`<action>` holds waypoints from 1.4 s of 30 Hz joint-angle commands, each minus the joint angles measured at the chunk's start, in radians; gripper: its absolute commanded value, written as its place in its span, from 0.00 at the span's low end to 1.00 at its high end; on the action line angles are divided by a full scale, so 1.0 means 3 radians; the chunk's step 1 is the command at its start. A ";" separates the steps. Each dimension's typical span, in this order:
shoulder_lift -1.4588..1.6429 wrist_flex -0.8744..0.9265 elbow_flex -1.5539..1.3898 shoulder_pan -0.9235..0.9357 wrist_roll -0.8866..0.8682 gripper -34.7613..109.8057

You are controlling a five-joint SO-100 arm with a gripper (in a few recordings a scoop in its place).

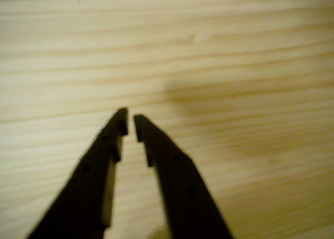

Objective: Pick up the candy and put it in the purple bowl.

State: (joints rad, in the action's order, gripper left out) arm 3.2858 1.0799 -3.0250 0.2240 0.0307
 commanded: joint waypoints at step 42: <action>-0.2178 0.0036 0.2490 0.0010 0.0537 0.24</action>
State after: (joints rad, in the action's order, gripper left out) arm 2.7059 1.0861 -2.4697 0.2301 0.1457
